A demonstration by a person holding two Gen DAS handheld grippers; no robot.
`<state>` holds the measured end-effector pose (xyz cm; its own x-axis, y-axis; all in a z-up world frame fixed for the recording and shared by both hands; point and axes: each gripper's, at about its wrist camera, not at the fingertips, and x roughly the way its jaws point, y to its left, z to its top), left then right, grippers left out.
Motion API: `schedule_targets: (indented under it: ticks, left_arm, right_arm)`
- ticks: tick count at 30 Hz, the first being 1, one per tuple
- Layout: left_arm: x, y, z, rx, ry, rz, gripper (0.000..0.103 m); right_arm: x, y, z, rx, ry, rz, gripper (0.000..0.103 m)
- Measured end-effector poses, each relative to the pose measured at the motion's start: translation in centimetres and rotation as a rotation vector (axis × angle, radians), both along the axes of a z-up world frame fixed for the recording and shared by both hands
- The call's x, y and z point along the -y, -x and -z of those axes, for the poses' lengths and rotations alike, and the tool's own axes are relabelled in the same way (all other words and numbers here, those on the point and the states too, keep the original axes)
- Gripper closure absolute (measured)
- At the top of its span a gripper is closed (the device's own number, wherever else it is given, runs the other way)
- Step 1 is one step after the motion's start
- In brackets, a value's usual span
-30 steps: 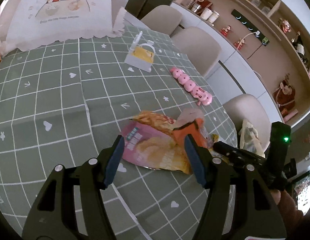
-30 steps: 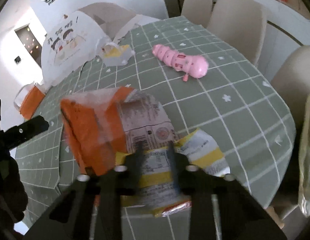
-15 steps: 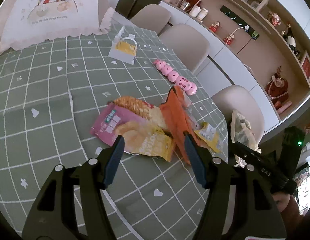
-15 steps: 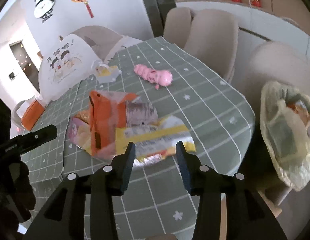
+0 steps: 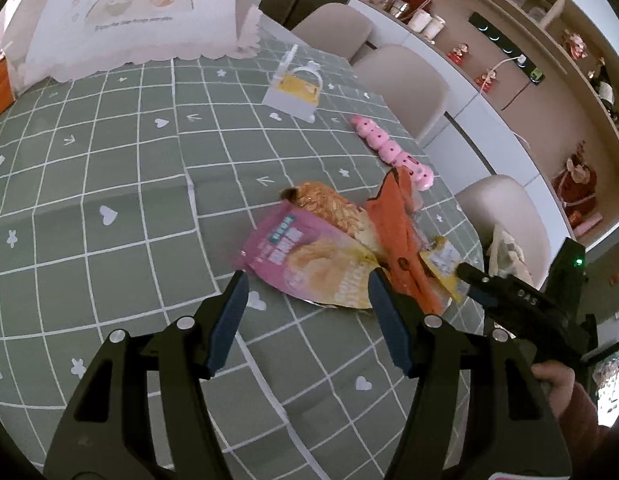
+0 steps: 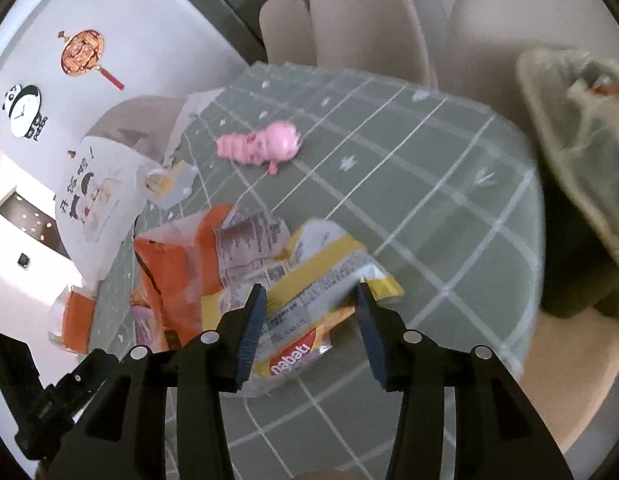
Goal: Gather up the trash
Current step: 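Move both open grippers back over the table toward the remaining snack bags, then grasp the pink snack bag with the left gripper while the right grasps the yellow wafer bag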
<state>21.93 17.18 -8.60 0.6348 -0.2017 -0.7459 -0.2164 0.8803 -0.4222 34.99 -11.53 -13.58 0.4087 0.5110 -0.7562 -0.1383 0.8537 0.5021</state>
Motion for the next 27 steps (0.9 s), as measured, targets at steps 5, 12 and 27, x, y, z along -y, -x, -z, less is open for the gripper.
schedule_targets:
  ticks: [5, 12, 27]
  left_arm:
    - [-0.3, -0.8, 0.5, -0.022, -0.009, 0.011, 0.044]
    - [-0.7, -2.1, 1.2, -0.038, -0.054, 0.033, 0.044]
    - [3.4, -3.1, 2.7, -0.067, -0.027, 0.207, 0.063]
  right_arm:
    - [-1.6, -0.3, 0.0, 0.028, 0.104, -0.103, 0.072]
    - [1.6, 0.7, -2.1, 0.107, 0.151, -0.068, 0.097]
    - [5.0, 4.0, -5.4, 0.223, 0.261, -0.055, 0.097]
